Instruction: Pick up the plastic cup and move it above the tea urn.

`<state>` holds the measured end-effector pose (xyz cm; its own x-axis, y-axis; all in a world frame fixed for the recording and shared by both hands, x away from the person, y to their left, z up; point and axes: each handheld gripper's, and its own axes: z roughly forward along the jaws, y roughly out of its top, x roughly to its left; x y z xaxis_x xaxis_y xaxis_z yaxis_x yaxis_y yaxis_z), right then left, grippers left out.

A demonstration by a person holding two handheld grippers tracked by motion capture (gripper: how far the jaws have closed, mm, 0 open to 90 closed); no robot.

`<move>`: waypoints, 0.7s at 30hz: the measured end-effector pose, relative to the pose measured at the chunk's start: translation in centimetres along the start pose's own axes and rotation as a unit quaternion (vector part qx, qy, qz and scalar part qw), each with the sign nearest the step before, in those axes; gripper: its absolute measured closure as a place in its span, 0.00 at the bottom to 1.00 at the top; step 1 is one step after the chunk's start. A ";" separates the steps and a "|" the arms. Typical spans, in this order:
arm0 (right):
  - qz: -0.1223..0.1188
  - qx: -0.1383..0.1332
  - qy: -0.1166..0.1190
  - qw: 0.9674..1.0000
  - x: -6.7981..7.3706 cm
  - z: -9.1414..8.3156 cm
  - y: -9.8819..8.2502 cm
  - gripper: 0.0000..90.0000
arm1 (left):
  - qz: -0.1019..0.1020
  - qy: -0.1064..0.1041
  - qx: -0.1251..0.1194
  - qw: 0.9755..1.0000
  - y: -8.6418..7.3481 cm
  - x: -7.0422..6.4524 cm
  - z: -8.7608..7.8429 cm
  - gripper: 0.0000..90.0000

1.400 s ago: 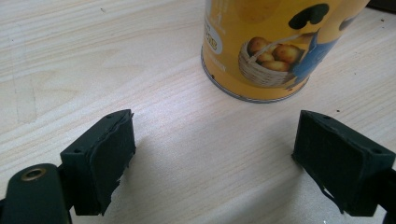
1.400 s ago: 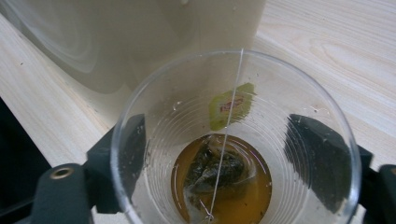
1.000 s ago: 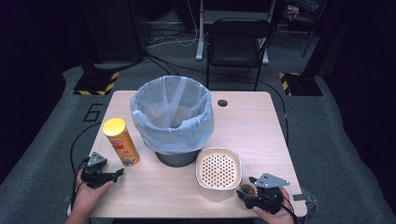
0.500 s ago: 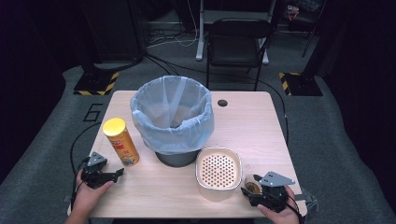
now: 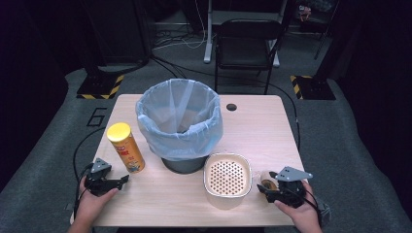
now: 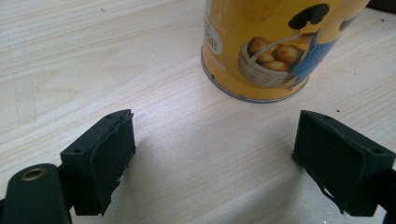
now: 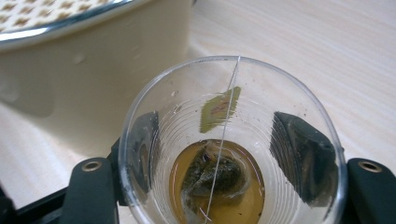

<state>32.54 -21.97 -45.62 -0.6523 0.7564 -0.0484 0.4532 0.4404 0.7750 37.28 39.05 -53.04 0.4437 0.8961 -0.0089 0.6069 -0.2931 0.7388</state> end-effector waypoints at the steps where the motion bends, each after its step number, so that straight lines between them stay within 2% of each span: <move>1: 0.002 -0.002 -0.002 1.000 -0.3 0.0 0.2 0.37 | 0.000 0.000 0.000 1.000 0.0 0.0 0.0 0.14; 7: 0.007 -0.009 -0.006 1.000 -2.8 0.3 1.2 0.37 | 0.000 0.000 0.000 1.000 0.0 0.0 0.0 0.14; 12: 0.013 -0.012 -0.001 1.000 -4.3 0.8 2.3 0.38 | 0.000 0.000 0.000 1.000 0.0 0.0 0.0 0.14; 13: 0.019 -0.014 -0.002 1.000 -4.4 0.9 2.5 0.38 | 0.000 0.000 0.000 1.000 0.0 0.0 0.0 0.14; 21: 0.006 -0.022 -0.003 1.000 -5.2 1.6 4.6 0.38 | 0.000 0.000 0.000 1.000 0.0 0.0 0.0 0.14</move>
<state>39.02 -23.13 -42.75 -0.6432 0.7645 -0.0430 0.4340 0.4103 0.8021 37.28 39.07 -53.03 0.4444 0.8958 -0.0092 0.6071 -0.2936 0.7384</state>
